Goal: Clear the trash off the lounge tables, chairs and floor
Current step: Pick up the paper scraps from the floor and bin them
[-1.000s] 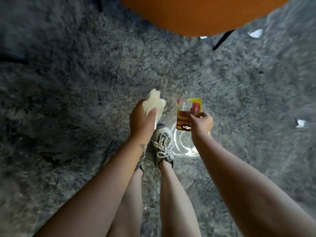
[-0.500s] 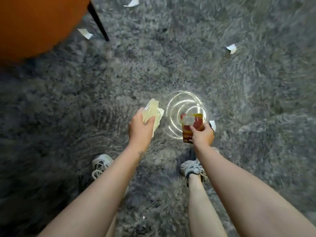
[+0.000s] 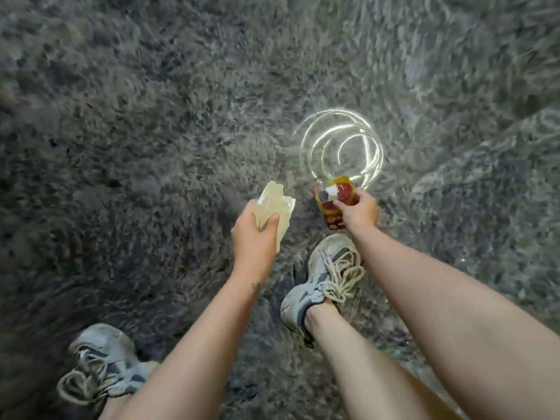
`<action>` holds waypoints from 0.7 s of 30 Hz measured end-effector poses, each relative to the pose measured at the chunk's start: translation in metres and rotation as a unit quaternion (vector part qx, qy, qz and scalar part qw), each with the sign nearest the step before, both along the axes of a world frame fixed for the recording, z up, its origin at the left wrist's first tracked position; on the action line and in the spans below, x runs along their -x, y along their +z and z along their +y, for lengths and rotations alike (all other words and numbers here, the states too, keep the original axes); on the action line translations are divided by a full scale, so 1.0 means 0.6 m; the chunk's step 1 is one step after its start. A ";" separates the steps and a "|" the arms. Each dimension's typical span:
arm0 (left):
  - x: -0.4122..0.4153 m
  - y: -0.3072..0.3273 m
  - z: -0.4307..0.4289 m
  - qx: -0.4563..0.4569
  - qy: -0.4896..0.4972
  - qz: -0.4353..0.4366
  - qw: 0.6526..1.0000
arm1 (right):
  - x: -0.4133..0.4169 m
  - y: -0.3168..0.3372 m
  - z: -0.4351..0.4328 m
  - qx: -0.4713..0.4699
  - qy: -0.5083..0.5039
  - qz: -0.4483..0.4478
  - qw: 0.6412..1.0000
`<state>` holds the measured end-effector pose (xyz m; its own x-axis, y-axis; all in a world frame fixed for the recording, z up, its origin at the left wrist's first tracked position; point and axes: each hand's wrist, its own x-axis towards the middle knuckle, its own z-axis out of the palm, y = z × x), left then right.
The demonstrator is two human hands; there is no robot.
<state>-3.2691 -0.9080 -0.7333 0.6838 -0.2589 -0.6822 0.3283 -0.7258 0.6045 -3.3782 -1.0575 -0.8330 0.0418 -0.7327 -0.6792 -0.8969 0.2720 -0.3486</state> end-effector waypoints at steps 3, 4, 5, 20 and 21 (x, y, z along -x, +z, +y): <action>0.007 -0.033 -0.023 -0.019 -0.001 -0.006 1.000 | -0.006 -0.042 -0.006 0.003 0.006 0.013 1.000; 0.009 -0.040 -0.027 -0.023 0.001 -0.004 1.000 | -0.005 -0.051 -0.007 0.010 0.010 0.029 0.999; 0.010 -0.045 -0.031 -0.025 0.003 -0.001 1.000 | -0.004 -0.059 -0.009 0.011 0.009 0.041 0.999; -0.089 0.189 -0.119 0.023 -0.012 -0.034 0.999 | -0.116 0.214 -0.086 -0.011 -0.012 -0.109 0.994; -0.105 0.226 -0.135 0.033 -0.015 -0.039 0.999 | -0.133 0.260 -0.106 0.002 -0.002 -0.124 0.992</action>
<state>-3.2061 -0.9888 -0.5975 0.7257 -0.3224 -0.6078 0.2571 -0.6924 0.6742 -3.2984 -1.1208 -0.6773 0.2044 -0.7359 -0.6455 -0.7820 0.2738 -0.5599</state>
